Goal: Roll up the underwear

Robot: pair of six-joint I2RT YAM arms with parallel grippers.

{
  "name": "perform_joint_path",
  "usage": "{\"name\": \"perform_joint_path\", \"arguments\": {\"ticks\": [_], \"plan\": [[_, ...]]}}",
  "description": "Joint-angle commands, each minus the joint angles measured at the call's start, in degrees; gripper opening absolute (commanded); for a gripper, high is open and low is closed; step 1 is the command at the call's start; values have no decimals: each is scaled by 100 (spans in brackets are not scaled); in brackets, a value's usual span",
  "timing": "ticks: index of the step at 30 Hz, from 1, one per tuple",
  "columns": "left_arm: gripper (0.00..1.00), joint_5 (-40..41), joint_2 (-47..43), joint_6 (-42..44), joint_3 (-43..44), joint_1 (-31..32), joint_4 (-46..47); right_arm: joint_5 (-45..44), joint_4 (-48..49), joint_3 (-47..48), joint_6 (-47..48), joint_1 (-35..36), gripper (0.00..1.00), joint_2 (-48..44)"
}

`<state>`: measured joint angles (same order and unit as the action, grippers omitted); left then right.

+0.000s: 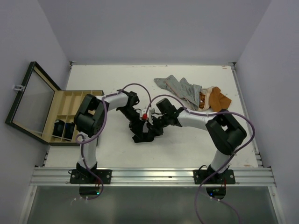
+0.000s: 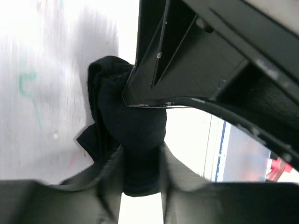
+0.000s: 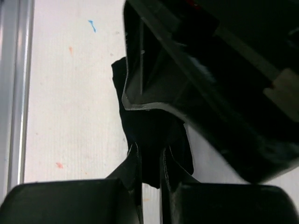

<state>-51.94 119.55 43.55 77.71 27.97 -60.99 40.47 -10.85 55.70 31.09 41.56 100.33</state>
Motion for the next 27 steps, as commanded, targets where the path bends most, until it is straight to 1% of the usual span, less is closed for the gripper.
{"name": "perform_joint_path", "arguments": {"ticks": [1,3,4,6,7,9,10,11,12,13,15,16,19,22,24,25,27], "plan": [[39,1293,54,6,-651,-133,1088,180,-92,160,-331,115,0,601],[51,1108,-255,-135,-809,-353,1483,277,-224,344,-384,124,0,847],[52,1046,-648,-197,-976,-440,1642,312,-372,406,-385,115,0,926],[59,932,-1203,-399,-1213,-704,2177,348,-461,537,-437,115,0,1101],[61,958,-1832,-591,-1432,-809,2388,374,-505,582,-489,115,0,1137],[62,1150,-2503,-698,-1644,-1082,2951,444,-576,670,-612,115,0,1277],[63,1291,-3159,-768,-1871,-1144,3127,470,-576,687,-657,107,0,1304],[64,1422,-3479,-743,-1987,-1223,3355,506,-576,722,-683,107,0,1348],[65,1667,-3769,-682,-2119,-1232,3427,532,-585,758,-779,107,0,1418],[66,1774,-4294,-525,-2372,-1232,3453,558,-637,801,-815,115,0,1471],[67,1907,-4754,-418,-2628,-1232,3401,594,-681,916,-946,107,0,1559],[67,1907,-5131,-191,-2795,-1232,3279,594,-716,951,-973,107,0,1638],[67,1986,-5773,38,-3138,-1171,2971,620,-760,1065,-1131,107,0,1831],[68,2205,-6407,205,-3630,-978,2926,646,-769,1153,-1272,98,0,1928],[72,2468,-6715,303,-3955,-732,3040,682,-787,1206,-1333,107,0,2016],[73,2574,-6925,373,-4209,-435,3075,690,-813,1232,-1369,80,0,2051],[73,2933,-7015,374,-4439,-21,3128,734,-874,1346,-1439,63,0,2192]]}}
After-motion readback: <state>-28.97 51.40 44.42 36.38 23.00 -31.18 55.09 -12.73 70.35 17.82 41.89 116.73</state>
